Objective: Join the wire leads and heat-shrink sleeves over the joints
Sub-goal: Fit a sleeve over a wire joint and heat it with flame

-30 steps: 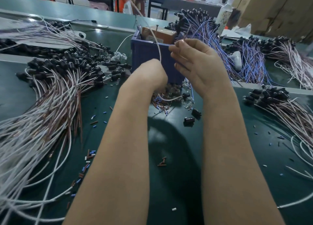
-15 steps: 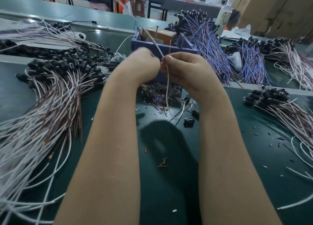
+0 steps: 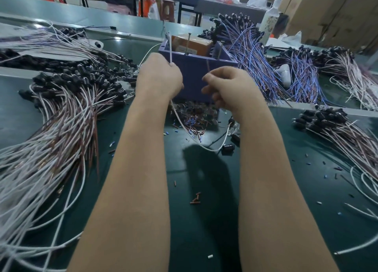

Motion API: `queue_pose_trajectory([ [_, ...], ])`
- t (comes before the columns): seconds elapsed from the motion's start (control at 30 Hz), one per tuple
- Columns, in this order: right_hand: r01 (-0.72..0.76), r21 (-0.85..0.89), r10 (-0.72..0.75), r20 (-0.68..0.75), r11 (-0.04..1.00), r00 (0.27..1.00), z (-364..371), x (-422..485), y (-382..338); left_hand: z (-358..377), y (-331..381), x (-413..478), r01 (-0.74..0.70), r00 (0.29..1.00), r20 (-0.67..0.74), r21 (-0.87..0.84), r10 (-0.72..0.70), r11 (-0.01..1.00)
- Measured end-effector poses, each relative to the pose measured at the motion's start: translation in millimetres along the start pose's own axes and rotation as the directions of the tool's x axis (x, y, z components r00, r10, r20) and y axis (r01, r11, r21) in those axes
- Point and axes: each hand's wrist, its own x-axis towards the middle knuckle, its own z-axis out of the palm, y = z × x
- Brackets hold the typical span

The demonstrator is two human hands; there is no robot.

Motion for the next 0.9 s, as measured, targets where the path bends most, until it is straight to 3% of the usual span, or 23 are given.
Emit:
queue_pose_trajectory([
  [0.1, 0.031, 0.426, -0.008, -0.056, 0.904, 0.998, 0, -1, -8, 2, 2, -6, 0.011, 0.981, 0.194, 0.061, -0.023, 0.998],
  [0.2, 0.052, 0.791, -0.152, 0.053, 0.610, 0.987, -5, -4, -13, 2, 6, -7, 0.009, 0.962, 0.272, 0.078, -0.030, 0.997],
  [0.27, 0.030, 0.880, -0.234, 0.093, 0.474, 0.968, -10, -5, -14, 0, 9, -6, 0.017, 0.959, 0.281, 0.050, -0.031, 0.999],
  [0.33, 0.009, 0.904, -0.237, 0.103, 0.426, 0.966, -13, -4, -11, -3, 10, -6, 0.015, 0.958, 0.285, 0.012, -0.017, 1.000],
  [0.37, -0.002, 0.894, -0.189, 0.097, 0.448, 0.977, -12, -2, -10, -4, 10, -6, 0.013, 0.958, 0.285, -0.004, -0.011, 1.000],
  [0.43, -0.002, 0.764, -0.013, 0.014, 0.645, 1.000, -9, 2, -4, -5, 9, -8, 0.021, 0.956, 0.292, -0.016, -0.016, 1.000],
  [0.5, -0.022, 0.453, 0.092, -0.133, 0.891, 0.987, -4, 6, 6, -4, 7, -11, 0.053, 0.948, 0.314, -0.018, -0.044, 0.998],
  [0.53, -0.035, 0.290, 0.091, -0.181, 0.956, 0.979, -2, 8, 10, -3, 6, -11, 0.071, 0.944, 0.326, -0.023, -0.059, 0.997],
  [0.6, -0.038, 0.088, 0.057, -0.214, 0.995, 0.975, 0, 10, 17, -2, 4, -11, 0.101, 0.941, 0.328, -0.042, -0.082, 0.994],
  [0.67, -0.030, 0.015, 0.032, -0.225, 0.999, 0.974, 1, 11, 20, -3, 2, -8, 0.110, 0.951, 0.295, -0.046, -0.092, 0.993],
  [0.9, -0.011, 0.047, 0.022, -0.243, 0.999, 0.970, 3, 14, 20, -12, 5, -5, 0.081, 0.974, 0.218, -0.084, -0.061, 0.993],
])
